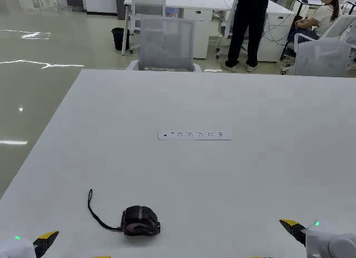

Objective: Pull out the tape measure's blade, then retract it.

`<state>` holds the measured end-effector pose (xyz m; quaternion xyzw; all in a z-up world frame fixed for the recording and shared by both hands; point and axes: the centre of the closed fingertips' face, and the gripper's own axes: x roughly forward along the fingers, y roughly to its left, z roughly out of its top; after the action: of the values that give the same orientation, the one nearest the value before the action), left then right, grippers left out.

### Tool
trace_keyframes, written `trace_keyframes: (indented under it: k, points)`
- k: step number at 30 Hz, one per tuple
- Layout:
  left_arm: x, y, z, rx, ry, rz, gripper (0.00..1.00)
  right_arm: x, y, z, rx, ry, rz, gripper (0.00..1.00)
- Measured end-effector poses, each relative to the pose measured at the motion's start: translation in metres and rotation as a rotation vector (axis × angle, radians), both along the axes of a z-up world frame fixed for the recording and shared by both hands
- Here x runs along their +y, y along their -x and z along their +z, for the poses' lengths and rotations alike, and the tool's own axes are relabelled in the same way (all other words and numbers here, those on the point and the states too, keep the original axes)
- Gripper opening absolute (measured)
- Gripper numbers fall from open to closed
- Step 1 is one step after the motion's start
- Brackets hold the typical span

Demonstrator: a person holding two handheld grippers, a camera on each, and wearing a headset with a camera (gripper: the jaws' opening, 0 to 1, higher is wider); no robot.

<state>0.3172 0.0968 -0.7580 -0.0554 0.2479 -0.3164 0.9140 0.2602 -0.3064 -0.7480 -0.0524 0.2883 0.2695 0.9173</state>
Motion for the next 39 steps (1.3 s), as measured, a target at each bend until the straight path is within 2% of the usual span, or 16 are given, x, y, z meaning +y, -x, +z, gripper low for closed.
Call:
trace_keyframes:
  k: [4, 8, 10, 12, 14, 17, 22, 25, 34, 39]
  points:
    - [0.002, 0.006, 0.000, 0.001, -0.011, -0.015, 0.99, -0.008, 0.015, -0.008, 0.021, 0.026, -0.005, 1.00]
    - [0.003, 0.011, 0.004, -0.025, -0.020, -0.032, 0.99, -0.013, 0.024, -0.012, 0.019, 0.036, -0.016, 1.00]
    - [0.004, 0.012, 0.006, -0.008, -0.024, -0.022, 0.99, -0.016, 0.026, -0.012, 0.024, 0.035, -0.023, 1.00]
    - [0.003, 0.011, 0.011, -0.019, -0.026, -0.025, 0.99, -0.019, 0.026, -0.012, 0.018, 0.037, -0.028, 1.00]
    - [0.003, 0.010, 0.010, -0.007, -0.035, -0.030, 0.99, -0.021, 0.025, -0.011, 0.019, 0.041, -0.034, 1.00]
    - [0.002, 0.008, 0.010, -0.006, -0.035, -0.026, 0.99, -0.026, 0.023, -0.008, 0.014, 0.030, -0.051, 1.00]
    - [-0.003, 0.007, 0.014, -0.020, -0.030, -0.042, 0.99, -0.031, 0.024, -0.009, 0.012, 0.035, -0.063, 1.00]
    - [-0.003, 0.009, 0.012, -0.004, -0.033, -0.045, 0.99, -0.032, 0.027, -0.009, 0.015, 0.037, -0.065, 1.00]
    - [0.000, 0.009, 0.016, -0.009, -0.038, -0.056, 0.99, -0.035, 0.031, -0.011, 0.023, 0.031, -0.075, 1.00]
    - [0.002, 0.011, 0.013, 0.006, -0.059, -0.063, 0.99, -0.034, 0.031, -0.011, 0.025, 0.033, -0.074, 1.00]
